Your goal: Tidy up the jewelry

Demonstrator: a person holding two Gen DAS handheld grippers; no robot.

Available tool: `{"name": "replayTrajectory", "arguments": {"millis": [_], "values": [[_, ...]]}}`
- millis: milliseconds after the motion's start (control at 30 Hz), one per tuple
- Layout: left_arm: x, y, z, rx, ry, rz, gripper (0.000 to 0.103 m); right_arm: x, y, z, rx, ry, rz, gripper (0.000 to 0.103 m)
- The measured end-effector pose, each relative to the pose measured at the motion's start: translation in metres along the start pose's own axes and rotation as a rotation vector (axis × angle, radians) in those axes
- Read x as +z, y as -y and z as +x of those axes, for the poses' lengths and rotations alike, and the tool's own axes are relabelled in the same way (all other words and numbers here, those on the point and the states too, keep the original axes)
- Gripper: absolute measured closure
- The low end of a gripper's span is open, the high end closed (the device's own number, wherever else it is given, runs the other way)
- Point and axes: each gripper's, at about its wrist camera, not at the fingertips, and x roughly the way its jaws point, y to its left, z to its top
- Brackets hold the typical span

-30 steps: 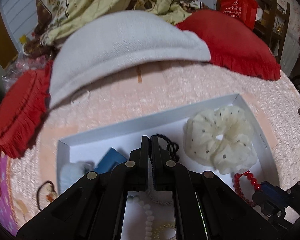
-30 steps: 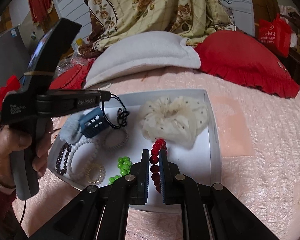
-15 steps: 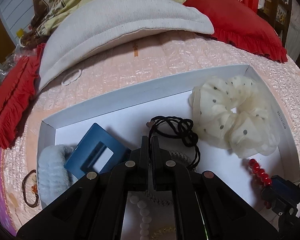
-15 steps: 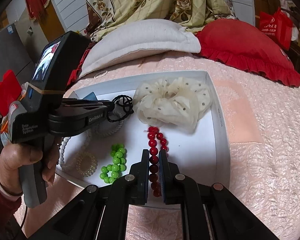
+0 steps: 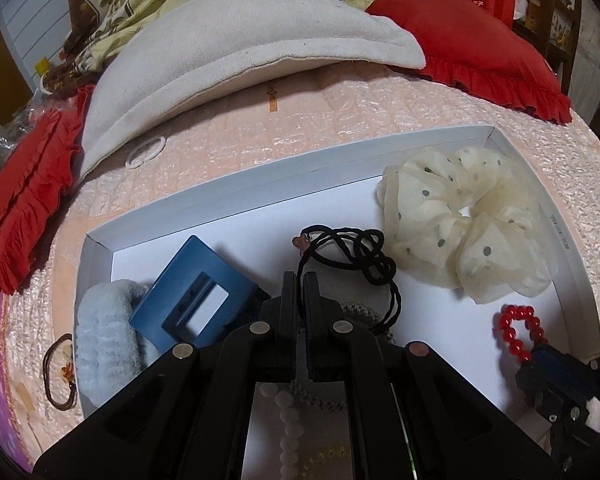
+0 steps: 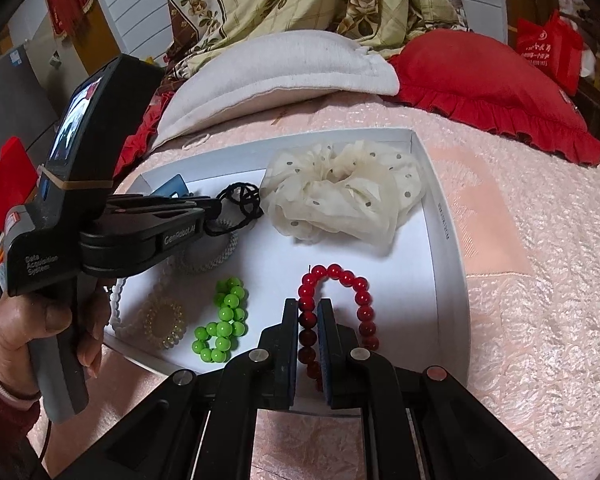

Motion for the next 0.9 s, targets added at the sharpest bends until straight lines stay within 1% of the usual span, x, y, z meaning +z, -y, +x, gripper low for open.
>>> {"name": "replayTrajectory", "arguments": {"millis": [100, 133, 167, 200, 233, 267, 300, 333, 367, 500, 533, 633, 667, 800, 900], "values": [[-0.003, -0.001, -0.010, -0.002, 0.021, 0.017, 0.100, -0.001, 0.000, 0.000, 0.014, -0.009, 0.009, 0.093], [-0.004, -0.001, -0.014, -0.005, 0.031, 0.024, 0.100, 0.000, 0.001, -0.001, 0.013, -0.009, 0.014, 0.083], [-0.005, -0.002, -0.020, -0.005, 0.047, 0.032, 0.099, -0.001, 0.001, -0.003, 0.015, -0.002, 0.019, 0.076], [-0.006, -0.003, -0.025, -0.006, 0.059, 0.034, 0.098, -0.001, 0.001, -0.004, 0.017, 0.005, 0.022, 0.067], [-0.008, -0.004, -0.030, -0.008, 0.072, 0.035, 0.093, -0.001, 0.001, -0.008, 0.021, 0.017, 0.026, 0.067], [-0.008, -0.005, -0.035, -0.007, 0.084, 0.031, 0.083, 0.000, 0.000, -0.010, 0.023, 0.020, 0.027, 0.067], [-0.009, -0.007, -0.041, -0.006, 0.100, 0.020, 0.077, 0.000, -0.001, -0.012, 0.023, 0.020, 0.028, 0.067], [-0.010, -0.009, -0.047, -0.007, 0.113, 0.010, 0.063, 0.000, -0.002, -0.015, 0.022, 0.021, 0.028, 0.067], [-0.012, -0.013, -0.054, -0.011, 0.133, -0.010, 0.054, 0.000, -0.004, -0.018, 0.021, 0.022, 0.027, 0.067], [-0.021, -0.023, -0.076, -0.028, 0.152, -0.056, 0.054, -0.003, -0.011, -0.030, 0.010, 0.022, 0.020, 0.067], [-0.024, -0.024, -0.083, -0.026, 0.162, -0.064, 0.054, -0.005, -0.012, -0.035, -0.005, 0.021, 0.020, 0.067], [-0.039, -0.030, -0.109, 0.007, 0.212, -0.076, 0.054, -0.014, -0.017, -0.048, -0.048, 0.025, 0.019, 0.067], [-0.047, -0.032, -0.121, 0.032, 0.235, -0.081, 0.054, -0.016, -0.019, -0.052, -0.056, 0.028, 0.018, 0.066], [-0.077, -0.038, -0.156, 0.081, 0.297, -0.101, 0.053, -0.031, -0.029, -0.072, -0.091, 0.048, -0.001, 0.067], [-0.101, -0.041, -0.177, 0.101, 0.333, -0.124, 0.049, -0.043, -0.038, -0.089, -0.109, 0.067, -0.017, 0.067]]}}
